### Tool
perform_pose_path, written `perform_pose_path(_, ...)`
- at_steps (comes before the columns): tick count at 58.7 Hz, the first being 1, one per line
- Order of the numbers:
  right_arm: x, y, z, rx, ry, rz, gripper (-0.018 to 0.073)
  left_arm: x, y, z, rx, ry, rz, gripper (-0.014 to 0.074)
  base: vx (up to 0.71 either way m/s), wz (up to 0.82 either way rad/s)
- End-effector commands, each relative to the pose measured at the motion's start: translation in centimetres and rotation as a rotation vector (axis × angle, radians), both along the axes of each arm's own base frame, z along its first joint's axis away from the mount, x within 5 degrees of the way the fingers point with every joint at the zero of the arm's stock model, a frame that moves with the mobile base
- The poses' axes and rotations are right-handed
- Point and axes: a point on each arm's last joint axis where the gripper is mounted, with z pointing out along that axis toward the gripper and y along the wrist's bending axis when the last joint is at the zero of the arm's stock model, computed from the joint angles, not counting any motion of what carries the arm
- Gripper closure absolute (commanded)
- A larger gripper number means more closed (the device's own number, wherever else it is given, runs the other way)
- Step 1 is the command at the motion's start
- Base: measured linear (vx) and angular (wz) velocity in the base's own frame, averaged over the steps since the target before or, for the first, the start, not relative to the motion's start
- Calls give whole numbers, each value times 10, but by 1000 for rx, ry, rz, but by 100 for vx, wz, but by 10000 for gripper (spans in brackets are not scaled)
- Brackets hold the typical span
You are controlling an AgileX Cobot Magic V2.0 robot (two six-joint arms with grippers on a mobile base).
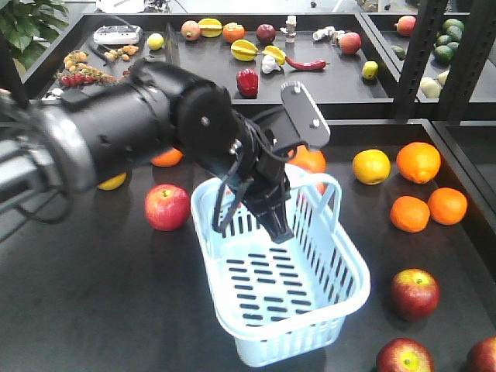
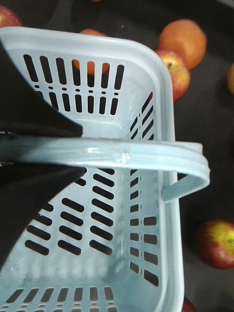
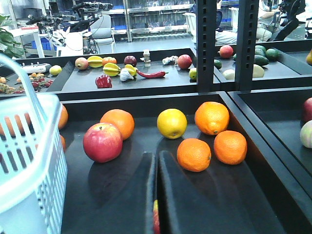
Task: Pick three apples into basket with both arms
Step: 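Swing the left arm over the table and lower the basket onto it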
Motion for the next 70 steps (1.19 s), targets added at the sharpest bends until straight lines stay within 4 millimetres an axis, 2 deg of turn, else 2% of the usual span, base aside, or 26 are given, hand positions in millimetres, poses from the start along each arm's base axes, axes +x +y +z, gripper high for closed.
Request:
perform_pose_path(1, 2, 1, 2, -12, -42, 10, 564, 1, 1, 28, -70, -104, 1, 603, 0, 0)
perform_pose_path(7, 2, 1, 2, -12, -42, 10, 564, 4, -1, 23, -47, -110, -17, 603, 0, 0)
perform_pose_path(32, 2, 1, 2, -12, -42, 10, 564, 10, -3, 25, -73, -190, -13, 603, 0, 0)
perform_pose_path(48, 2, 1, 2, -12, -42, 10, 564, 13, -6, 20, -77, -188, -7, 564, 0, 0)
perform_pose_path(58, 2, 1, 2, -12, -42, 10, 564, 18, -11, 5, -90, -132, 35, 468, 0, 0)
perform_pose_path(70, 2, 1, 2, -12, -42, 10, 564, 20, -12, 2, -112, -110, 73, 224, 0, 0)
